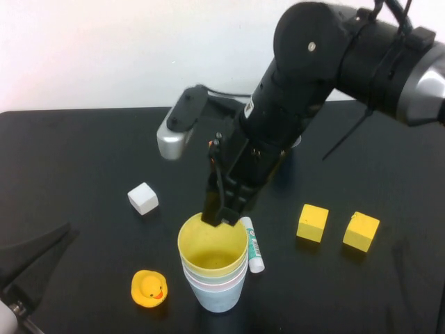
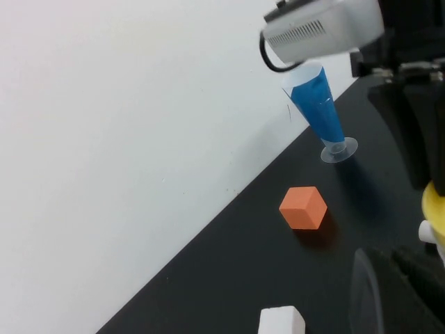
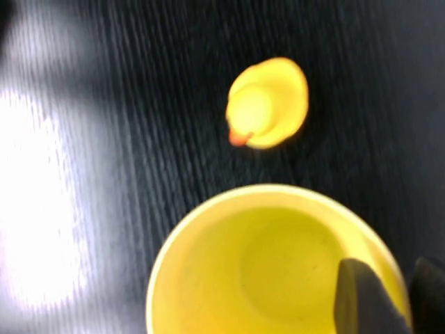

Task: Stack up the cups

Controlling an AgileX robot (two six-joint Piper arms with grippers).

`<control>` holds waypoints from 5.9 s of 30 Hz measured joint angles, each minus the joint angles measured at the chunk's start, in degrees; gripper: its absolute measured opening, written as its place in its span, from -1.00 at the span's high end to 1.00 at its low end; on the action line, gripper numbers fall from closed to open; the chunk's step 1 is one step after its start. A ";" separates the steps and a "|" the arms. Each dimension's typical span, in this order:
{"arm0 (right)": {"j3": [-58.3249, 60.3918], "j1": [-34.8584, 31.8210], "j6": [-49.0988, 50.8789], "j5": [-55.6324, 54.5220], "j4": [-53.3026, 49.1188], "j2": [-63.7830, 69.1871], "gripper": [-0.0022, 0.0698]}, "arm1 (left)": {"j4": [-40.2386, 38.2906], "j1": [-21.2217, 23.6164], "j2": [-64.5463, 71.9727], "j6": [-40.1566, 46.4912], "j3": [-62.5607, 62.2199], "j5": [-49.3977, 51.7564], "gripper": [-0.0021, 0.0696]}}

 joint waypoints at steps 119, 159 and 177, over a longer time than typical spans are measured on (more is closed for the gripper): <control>84.82 0.05 25.43 -30.12 -26.14 -74.93 0.94 | -7.36 23.25 -27.72 -28.27 22.05 16.20 0.95; 108.88 -41.77 24.10 -51.01 -28.69 -114.25 0.95 | -7.00 23.25 -27.72 -28.27 22.05 16.24 0.95; 108.88 -41.77 24.10 -50.90 -28.69 -114.25 0.95 | -6.90 23.25 -27.72 -28.49 22.05 16.34 0.95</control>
